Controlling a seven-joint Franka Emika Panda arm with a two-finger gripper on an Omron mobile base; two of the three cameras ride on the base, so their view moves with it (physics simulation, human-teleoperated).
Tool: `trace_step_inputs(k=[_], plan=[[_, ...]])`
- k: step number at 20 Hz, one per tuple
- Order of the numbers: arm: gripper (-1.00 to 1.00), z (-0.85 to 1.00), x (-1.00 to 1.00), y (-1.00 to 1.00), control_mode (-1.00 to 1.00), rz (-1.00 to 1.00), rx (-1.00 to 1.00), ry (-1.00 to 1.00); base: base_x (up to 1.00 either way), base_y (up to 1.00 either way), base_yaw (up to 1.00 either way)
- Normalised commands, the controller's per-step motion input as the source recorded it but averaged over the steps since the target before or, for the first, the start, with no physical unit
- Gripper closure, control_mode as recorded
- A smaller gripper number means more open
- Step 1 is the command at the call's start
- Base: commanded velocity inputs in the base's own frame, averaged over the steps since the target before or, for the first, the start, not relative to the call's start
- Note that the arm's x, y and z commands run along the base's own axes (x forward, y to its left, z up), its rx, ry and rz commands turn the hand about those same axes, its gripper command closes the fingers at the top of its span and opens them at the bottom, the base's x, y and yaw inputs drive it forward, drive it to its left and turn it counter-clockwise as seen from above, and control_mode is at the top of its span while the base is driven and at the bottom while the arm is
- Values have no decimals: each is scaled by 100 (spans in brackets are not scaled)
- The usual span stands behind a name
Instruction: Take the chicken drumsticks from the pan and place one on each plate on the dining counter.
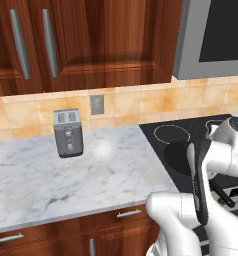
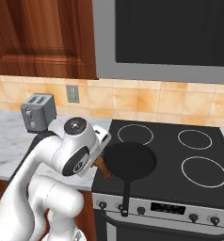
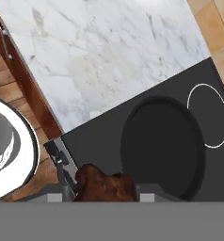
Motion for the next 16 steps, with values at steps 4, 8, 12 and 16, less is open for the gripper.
trace_step_inputs(k=[4,8,12,16], plan=[[100,96,-49,100,-100,0,-20,-2,0,0,0],[100,87,-27,100,-100,0,-16,-8,0,0,0],[100,51,-13,49,-100,9,-4,-16,0,0,0],[100,23,-19,4,100,16,0,-17,-12,0,6]])
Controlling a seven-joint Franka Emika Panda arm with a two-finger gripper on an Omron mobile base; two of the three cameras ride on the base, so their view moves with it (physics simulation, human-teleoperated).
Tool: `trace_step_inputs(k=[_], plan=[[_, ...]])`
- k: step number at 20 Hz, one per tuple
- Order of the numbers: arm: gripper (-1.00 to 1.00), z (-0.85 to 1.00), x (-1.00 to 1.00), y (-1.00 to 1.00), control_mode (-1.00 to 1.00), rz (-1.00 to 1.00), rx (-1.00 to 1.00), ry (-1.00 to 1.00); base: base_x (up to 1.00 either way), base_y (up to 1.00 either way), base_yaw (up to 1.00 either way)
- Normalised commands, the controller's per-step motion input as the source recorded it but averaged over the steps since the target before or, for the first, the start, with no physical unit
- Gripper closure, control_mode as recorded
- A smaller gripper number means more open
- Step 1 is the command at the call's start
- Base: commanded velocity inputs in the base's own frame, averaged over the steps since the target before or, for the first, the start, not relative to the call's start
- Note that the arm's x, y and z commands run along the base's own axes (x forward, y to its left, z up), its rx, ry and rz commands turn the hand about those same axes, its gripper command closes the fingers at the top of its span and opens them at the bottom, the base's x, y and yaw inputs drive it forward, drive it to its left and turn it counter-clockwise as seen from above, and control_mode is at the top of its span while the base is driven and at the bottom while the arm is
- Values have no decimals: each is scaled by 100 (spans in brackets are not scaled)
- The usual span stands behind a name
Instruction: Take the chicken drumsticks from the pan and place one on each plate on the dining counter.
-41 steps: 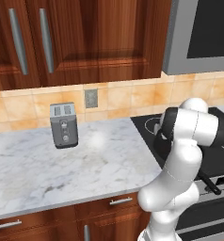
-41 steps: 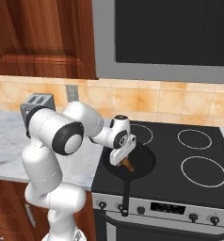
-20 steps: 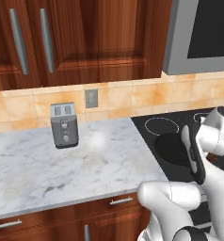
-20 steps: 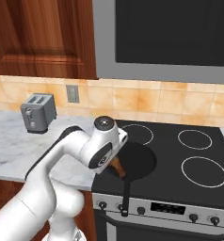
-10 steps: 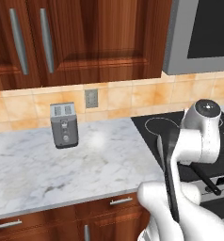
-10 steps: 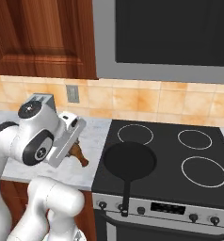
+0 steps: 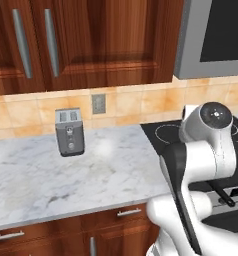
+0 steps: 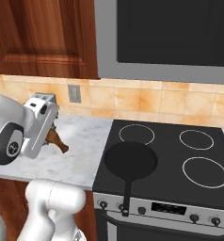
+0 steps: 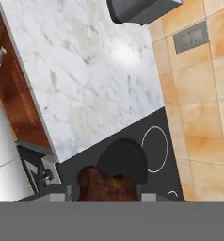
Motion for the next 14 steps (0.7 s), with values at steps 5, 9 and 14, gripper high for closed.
trace_step_inputs(k=[5,9,14], plan=[[100,0,0,0,100,0,0,0,-89,-23,22],[100,0,0,0,100,0,0,0,-100,-14,14],[100,0,0,0,100,0,0,0,-100,-1,18]])
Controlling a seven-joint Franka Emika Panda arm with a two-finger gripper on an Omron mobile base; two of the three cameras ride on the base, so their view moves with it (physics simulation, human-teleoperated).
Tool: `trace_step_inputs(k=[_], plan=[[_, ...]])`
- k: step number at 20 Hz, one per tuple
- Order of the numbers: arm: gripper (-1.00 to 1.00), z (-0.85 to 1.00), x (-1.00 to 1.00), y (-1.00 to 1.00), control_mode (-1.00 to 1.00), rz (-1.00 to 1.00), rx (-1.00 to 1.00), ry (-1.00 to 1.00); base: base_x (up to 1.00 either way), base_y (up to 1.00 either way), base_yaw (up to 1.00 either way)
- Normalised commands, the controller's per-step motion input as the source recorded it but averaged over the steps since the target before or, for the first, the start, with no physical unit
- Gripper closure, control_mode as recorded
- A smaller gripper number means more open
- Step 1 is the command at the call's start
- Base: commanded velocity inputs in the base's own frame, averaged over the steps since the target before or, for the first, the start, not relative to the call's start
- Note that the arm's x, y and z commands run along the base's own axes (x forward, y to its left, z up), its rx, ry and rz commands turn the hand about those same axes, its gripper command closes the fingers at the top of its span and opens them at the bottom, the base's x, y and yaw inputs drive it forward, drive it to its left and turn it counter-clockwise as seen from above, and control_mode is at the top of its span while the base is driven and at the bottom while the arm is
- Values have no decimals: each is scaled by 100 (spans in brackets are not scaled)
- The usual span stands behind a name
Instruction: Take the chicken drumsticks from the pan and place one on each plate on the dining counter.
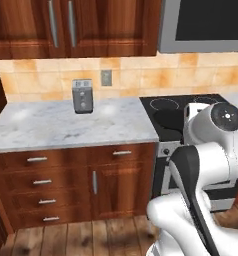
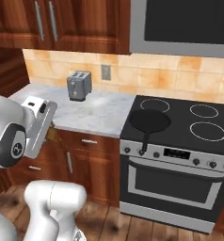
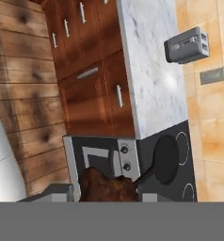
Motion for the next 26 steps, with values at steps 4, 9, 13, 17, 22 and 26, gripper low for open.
trace_step_inputs(k=[4,9,13,17,22,26], plan=[[100,0,0,0,100,0,0,0,-100,20,17],[100,0,0,0,100,0,0,0,-100,81,18],[100,0,0,0,100,0,0,0,-100,100,19],[100,0,0,0,100,0,0,0,-100,100,19],[100,0,0,0,100,0,0,0,-100,88,16],[100,0,0,0,100,0,0,0,-100,54,16]])
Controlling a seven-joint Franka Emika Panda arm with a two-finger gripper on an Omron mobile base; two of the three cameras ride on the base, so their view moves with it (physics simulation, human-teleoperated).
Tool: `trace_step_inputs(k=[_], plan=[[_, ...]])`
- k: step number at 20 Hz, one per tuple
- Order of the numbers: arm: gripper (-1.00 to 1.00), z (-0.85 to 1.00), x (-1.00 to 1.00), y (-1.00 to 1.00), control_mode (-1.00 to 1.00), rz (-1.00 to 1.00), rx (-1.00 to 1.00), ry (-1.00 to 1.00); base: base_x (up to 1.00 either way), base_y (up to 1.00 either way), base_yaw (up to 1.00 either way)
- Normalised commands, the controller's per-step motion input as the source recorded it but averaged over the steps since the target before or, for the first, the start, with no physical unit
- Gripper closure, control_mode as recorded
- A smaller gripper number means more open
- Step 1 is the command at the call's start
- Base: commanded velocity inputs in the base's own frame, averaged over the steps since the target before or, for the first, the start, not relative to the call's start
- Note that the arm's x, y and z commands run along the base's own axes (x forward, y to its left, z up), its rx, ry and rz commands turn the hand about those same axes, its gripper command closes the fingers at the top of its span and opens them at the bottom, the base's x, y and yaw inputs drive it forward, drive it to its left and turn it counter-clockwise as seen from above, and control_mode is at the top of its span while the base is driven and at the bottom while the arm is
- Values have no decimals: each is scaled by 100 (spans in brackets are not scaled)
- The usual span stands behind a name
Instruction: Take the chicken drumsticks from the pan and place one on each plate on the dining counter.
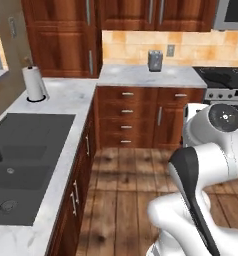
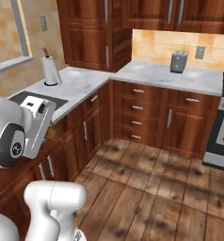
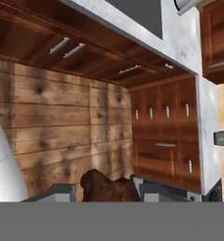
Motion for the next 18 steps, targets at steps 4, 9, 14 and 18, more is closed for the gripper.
trace_step_inputs(k=[4,9,14,18], plan=[[100,0,0,0,100,0,0,0,-100,5,15],[100,0,0,0,100,0,0,0,-100,10,16],[100,0,0,0,100,0,0,0,-100,24,15],[100,0,0,0,100,0,0,0,-100,31,15]])
